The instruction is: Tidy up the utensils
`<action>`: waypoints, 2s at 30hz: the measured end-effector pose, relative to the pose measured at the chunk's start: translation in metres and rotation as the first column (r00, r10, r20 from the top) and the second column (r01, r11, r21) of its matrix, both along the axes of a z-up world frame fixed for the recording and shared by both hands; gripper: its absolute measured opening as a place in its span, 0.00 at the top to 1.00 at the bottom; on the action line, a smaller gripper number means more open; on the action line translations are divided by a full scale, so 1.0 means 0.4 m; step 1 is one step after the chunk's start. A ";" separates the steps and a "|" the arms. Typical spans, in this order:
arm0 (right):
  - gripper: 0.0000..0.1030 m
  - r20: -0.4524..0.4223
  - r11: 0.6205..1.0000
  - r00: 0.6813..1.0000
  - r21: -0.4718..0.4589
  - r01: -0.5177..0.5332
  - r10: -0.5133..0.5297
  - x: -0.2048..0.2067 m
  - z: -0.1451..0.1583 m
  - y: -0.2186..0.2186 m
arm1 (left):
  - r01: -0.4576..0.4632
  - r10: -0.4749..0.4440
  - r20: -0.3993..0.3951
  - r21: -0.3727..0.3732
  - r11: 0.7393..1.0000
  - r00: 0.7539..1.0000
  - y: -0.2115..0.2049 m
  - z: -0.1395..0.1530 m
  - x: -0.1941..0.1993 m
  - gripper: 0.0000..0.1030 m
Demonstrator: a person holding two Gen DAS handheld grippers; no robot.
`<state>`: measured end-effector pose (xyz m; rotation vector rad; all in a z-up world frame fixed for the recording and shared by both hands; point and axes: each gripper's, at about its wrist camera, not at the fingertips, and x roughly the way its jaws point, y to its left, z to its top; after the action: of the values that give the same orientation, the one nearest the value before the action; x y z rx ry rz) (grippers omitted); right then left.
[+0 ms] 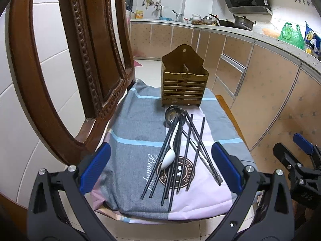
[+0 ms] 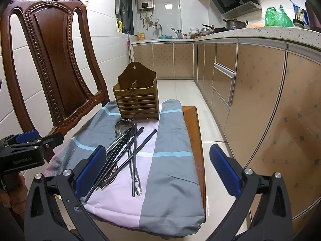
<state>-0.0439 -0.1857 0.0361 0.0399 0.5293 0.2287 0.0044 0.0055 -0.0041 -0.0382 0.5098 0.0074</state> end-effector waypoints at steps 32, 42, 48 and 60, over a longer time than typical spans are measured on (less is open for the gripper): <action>0.03 -0.184 1.000 0.983 -0.022 0.009 -0.013 0.147 -0.092 -0.071 | 0.197 -0.180 -0.287 0.030 0.980 0.941 -0.118 -0.171 0.430 0.30; 0.03 -0.270 0.999 0.962 0.030 -0.027 0.034 0.227 -0.134 -0.039 | 0.193 -0.180 -0.369 -0.001 0.981 0.912 -0.101 -0.256 0.547 0.64; 0.03 -0.299 0.998 0.953 0.053 -0.031 0.045 0.240 -0.147 -0.040 | 0.217 -0.200 -0.391 -0.001 0.976 0.899 -0.118 -0.263 0.553 0.64; 0.03 -0.320 0.998 0.947 0.070 -0.006 0.028 0.241 -0.149 -0.060 | 0.203 -0.191 -0.422 -0.017 0.979 0.886 -0.125 -0.309 0.592 0.68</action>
<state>0.0524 -0.2098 -0.0234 0.1407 0.8470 0.2591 0.2411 -0.0444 -0.1275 0.0445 0.9471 -0.1810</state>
